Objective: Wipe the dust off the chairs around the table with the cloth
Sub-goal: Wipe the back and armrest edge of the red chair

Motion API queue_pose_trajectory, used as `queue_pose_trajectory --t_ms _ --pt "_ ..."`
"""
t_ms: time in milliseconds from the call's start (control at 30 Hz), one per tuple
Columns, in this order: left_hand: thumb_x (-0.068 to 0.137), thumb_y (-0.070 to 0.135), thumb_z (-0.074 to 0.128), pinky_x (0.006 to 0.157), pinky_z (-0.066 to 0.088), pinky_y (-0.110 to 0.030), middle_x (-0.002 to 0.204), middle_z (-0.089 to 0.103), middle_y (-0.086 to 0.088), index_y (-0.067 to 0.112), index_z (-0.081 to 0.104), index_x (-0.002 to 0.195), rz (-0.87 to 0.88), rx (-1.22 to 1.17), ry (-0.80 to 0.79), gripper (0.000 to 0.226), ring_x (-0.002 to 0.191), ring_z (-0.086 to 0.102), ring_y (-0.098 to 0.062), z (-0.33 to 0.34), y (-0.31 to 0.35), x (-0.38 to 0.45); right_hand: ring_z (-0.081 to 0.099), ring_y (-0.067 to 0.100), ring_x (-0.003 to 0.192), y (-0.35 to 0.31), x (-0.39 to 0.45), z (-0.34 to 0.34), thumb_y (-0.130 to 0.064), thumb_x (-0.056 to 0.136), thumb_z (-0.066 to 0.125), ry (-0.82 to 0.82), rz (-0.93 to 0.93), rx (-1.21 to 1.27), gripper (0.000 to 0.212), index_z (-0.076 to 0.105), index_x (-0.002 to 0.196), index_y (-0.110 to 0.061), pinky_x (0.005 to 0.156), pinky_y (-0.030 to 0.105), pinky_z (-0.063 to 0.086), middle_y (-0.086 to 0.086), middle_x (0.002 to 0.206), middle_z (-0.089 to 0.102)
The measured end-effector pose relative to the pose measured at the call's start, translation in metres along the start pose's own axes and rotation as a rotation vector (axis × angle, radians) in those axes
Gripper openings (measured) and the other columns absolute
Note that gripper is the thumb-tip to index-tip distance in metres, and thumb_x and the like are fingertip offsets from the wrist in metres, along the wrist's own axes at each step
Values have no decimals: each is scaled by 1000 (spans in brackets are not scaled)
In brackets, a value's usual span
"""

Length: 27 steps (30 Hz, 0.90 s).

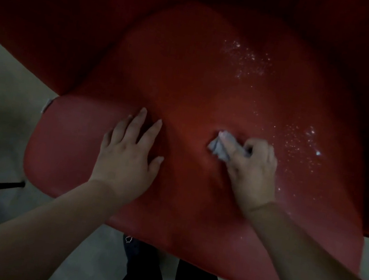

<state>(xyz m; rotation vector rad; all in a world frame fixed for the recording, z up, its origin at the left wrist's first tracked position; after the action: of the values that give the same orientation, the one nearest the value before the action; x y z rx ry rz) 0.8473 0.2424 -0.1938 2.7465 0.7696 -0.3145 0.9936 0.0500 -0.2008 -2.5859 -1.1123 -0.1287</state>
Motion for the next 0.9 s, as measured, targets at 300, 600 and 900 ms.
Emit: queue_pose_trajectory --t_ms 300,600,900 --pt "87 51 45 110 25 -56 161 10 -3 33 22 150 16 11 9 70 142 15 -28 -6 11 15 43 22 81 -29 -30 1 -28 86 66 -112 -242 66 52 48 132 -44 67 34 38 4 96 48" --pt "89 53 42 113 21 -52 161 6 -1 35 19 151 -19 -10 16 68 144 10 -25 -12 7 39 43 26 83 -1 40 2 -18 83 68 -6 19 94 56 53 133 -39 71 35 37 9 95 47" --pt "87 54 40 113 20 -52 161 6 -1 36 19 151 -22 -29 4 69 144 9 -25 -14 14 64 46 30 86 41 99 8 -12 82 70 -40 81 84 54 58 130 -33 77 44 46 13 97 49"
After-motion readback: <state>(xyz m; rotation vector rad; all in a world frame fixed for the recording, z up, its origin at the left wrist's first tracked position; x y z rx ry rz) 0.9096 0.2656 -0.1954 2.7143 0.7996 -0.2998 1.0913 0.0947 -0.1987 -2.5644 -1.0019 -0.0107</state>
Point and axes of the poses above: each hand's wrist, its own x-axis towards the middle knuckle, its own z-axis out of the palm, y = z × x, the point moved 4 cm from there along x, towards the middle knuckle
